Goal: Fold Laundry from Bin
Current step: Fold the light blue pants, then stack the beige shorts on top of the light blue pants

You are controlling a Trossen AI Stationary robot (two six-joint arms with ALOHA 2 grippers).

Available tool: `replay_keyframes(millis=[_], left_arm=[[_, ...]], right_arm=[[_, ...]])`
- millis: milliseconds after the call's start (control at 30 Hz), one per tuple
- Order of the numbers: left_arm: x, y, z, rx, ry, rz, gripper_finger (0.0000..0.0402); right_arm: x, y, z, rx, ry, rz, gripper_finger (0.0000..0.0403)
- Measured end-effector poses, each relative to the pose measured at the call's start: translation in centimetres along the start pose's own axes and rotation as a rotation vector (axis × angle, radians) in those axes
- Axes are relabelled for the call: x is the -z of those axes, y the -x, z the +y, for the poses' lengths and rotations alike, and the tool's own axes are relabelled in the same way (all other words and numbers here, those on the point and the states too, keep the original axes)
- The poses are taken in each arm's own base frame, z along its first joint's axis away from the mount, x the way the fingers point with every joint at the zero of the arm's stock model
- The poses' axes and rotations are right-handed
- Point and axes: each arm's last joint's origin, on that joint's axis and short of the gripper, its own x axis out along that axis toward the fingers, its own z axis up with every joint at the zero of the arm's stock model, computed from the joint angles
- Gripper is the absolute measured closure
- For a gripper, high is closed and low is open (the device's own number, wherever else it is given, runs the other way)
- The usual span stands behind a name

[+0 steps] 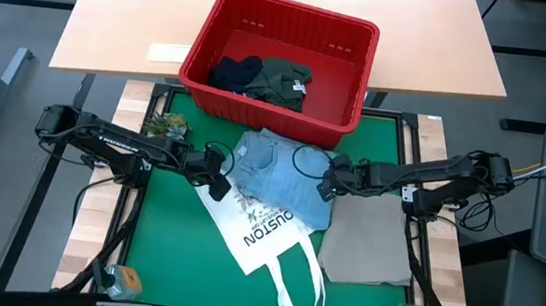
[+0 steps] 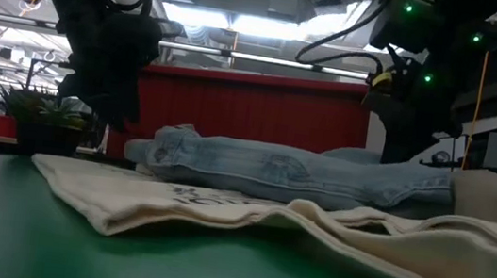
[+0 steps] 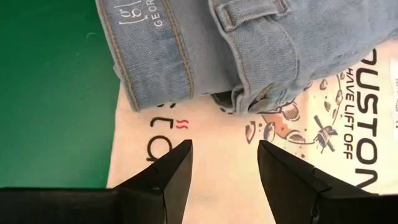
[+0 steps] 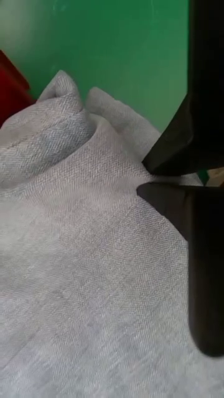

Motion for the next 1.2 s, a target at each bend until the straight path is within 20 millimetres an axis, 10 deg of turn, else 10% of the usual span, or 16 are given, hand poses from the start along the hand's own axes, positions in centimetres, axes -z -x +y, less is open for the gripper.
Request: replay_keyframes(millis=[733, 1200], left_arm=[[0.0, 0.0, 0.0, -0.001, 0.000, 0.000, 0.0226], [0.0, 0.0, 0.0, -0.001, -0.001, 0.001, 0.0226]], right_arm=[[-0.8, 0.1, -1.1, -0.039, -0.030, 0.170, 0.0197], [-2.7, -1.1, -3.2, -0.036, -0.224, 0.257, 0.0178]])
